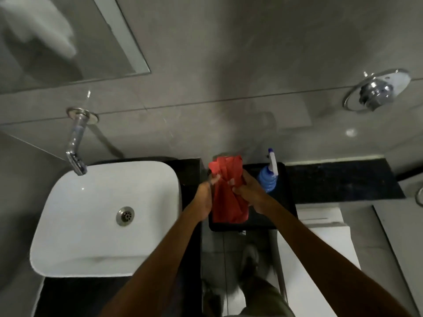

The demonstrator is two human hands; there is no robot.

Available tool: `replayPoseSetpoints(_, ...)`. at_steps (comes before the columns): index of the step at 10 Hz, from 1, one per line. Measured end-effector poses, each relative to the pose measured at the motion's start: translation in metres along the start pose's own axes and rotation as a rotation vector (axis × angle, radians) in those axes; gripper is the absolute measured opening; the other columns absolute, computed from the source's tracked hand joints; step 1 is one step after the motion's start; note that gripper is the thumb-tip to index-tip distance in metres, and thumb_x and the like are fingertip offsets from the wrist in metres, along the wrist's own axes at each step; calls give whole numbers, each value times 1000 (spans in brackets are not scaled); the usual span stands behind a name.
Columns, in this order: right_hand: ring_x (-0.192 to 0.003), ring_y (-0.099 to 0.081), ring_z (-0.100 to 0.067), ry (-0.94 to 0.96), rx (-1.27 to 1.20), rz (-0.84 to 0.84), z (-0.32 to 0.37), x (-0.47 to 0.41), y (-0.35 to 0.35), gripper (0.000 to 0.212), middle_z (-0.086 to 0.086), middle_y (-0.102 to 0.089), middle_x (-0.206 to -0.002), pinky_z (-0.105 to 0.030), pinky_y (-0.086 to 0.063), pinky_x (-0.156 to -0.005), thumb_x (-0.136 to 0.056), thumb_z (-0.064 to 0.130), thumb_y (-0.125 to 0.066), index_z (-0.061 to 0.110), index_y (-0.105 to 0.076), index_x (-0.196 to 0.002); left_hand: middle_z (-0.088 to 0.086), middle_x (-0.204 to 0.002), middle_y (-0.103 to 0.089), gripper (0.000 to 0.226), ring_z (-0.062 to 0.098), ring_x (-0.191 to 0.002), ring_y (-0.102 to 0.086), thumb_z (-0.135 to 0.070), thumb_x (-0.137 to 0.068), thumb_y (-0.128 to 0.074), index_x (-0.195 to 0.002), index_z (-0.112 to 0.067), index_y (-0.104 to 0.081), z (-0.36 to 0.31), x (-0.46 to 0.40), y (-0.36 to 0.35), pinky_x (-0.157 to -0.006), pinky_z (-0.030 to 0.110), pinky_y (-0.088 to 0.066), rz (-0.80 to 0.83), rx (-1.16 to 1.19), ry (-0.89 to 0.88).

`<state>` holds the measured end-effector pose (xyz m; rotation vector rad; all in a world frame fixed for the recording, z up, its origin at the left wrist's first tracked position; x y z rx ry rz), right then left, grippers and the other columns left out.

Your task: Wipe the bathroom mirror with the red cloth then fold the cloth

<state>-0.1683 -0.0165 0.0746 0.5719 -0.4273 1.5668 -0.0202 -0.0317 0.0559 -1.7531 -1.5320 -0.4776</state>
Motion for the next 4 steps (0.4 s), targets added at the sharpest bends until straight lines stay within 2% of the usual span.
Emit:
replayPoseSetpoints(1,-118,-53,-20,-38,37,19,-30,-26,1,65,0,-55,-127,-38,-44,-94,-95,-4,-53,22,-38,-152,1,-117,-75,31,23,-113,-69,-20,-106,-55,-136,-24,-61,19,-27,5,-104,44,-54,22,-127,45)
replayPoseSetpoints(2,-120,-56,-21,-57,95,-25,-59,-60,0,61,-1,-56,-130,-38,-47,-96,-96,2,-55,23,-38,-151,4,-137,-65,41,24,-122,-62,-25,-108,-52,-149,-29,-50,31,-52,9,-111,47,-48,-37,-223,73)
replayPoseSetpoints(3,-120,-61,-22,-92,258,-123,-92,-86,2,52,2,-59,-138,-41,-51,-100,-98,34,-54,33,-39,-148,10,-167,-38,59,31,-150,-41,-35,-112,-47,-166,-25,-26,44,-73,18,-122,47,-35,-118,-390,96)
replayPoseSetpoints(4,-149,-36,-33,3,378,-215,-101,-79,-2,63,-7,-41,-160,-46,-34,-119,-102,35,-46,24,-25,-159,7,-174,-24,62,27,-159,-26,-41,-113,-42,-168,-24,-18,42,-53,20,-126,43,-27,-134,-540,-63)
Point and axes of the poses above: each hand's wrist, its own x-axis away from the middle knuckle, its own y-axis out of the back of the hand, z = x × y, the point moved 5 cm from there along -x, towards the middle knuckle
